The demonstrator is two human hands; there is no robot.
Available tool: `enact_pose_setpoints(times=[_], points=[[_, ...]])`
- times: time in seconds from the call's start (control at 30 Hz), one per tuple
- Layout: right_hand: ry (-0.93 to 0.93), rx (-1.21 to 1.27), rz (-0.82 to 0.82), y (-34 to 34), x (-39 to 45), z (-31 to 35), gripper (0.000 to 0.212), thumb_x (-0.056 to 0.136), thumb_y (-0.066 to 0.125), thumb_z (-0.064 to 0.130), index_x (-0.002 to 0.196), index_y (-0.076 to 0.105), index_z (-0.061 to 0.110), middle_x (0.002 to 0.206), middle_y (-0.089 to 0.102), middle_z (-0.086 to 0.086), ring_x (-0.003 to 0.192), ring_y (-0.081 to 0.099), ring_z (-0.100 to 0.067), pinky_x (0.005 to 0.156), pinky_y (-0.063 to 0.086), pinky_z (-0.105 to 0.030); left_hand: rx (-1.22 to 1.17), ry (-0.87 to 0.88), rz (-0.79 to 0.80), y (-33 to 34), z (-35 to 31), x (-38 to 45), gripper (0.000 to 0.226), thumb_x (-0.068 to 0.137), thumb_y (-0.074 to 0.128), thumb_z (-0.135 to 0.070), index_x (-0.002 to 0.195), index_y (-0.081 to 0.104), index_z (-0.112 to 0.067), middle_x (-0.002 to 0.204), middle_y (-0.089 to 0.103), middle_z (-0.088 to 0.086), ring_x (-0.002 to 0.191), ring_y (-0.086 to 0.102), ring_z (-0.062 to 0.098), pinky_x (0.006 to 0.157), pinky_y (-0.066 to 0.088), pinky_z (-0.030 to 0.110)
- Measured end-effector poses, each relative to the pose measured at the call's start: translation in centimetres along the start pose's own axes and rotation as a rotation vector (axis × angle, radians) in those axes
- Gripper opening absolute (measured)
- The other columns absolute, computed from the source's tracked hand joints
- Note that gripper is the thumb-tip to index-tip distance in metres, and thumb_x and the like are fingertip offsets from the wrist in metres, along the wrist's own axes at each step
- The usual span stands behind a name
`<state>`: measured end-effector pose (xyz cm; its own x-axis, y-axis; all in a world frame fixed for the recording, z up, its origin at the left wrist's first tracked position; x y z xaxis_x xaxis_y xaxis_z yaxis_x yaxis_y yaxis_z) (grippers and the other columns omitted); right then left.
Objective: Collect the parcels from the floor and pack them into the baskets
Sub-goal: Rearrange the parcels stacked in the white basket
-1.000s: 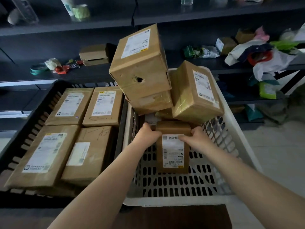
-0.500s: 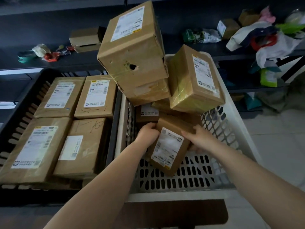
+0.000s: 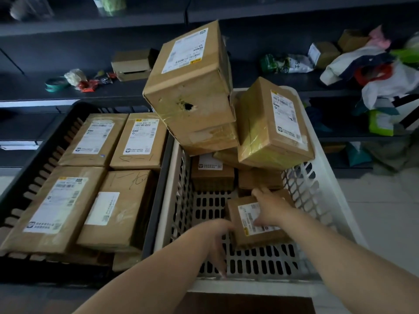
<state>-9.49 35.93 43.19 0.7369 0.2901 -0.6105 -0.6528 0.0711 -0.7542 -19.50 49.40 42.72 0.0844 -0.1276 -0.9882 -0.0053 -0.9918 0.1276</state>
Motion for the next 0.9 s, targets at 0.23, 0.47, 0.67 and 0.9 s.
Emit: enact_pose_setpoints(times=[0.23,0.47,0.67,0.9], points=[[0.151,-0.256,0.068,0.0,1.4,-2.5,0.116,0.049,0.066,0.080,0.139,0.027,0.018,0.139,0.039,-0.008,0.125,0.040,-0.028,0.099,0.041,-0.040,0.055,0.041,0.136,2.7,-0.3,1.8,0.063,0.092,0.048,-0.016,0.147,0.018,-0.009,0.149,0.031,0.022,0.137,0.031,0.036,0.110,0.026,0.054],[0.133,0.197,0.097,3.3,0.6,0.5,0.050,0.085,0.055,0.054,0.123,0.050,0.021,0.123,0.060,-0.002,0.104,0.059,-0.018,0.085,0.048,-0.030,-0.220,0.361,-0.272,-0.8,-3.2,0.6,0.039,0.086,0.053,-0.003,0.124,0.049,-0.007,0.101,0.060,0.015,0.089,0.059,0.028,0.081,0.050,0.042],[0.096,0.528,0.068,3.9,1.9,4.3,0.036,0.093,0.053,0.029,0.128,0.050,0.017,0.128,0.058,-0.004,0.110,0.057,-0.019,0.092,0.046,-0.031,0.068,0.420,-0.570,-4.1,-5.4,0.4,0.053,0.090,0.051,-0.004,0.139,0.032,-0.007,0.131,0.050,0.020,0.116,0.052,0.034,0.100,0.044,0.044],[0.111,0.656,-0.026,4.5,3.1,4.0,0.035,0.096,0.047,0.032,0.127,0.047,0.017,0.127,0.058,-0.005,0.112,0.057,-0.021,0.085,0.046,-0.031,0.165,0.403,-0.627,-5.0,-6.2,1.1,0.047,0.093,0.047,-0.008,0.139,0.035,-0.009,0.131,0.052,0.014,0.115,0.054,0.026,0.085,0.044,0.029]])
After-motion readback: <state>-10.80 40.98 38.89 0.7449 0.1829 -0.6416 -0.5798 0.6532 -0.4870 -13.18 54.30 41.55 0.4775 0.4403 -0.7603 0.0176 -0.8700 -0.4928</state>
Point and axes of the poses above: each hand's wrist, its own x-axis towards the middle knuckle, its own y-axis out of the palm, z = x × y, the point moved 5 cm from there along x, towards the middle knuckle
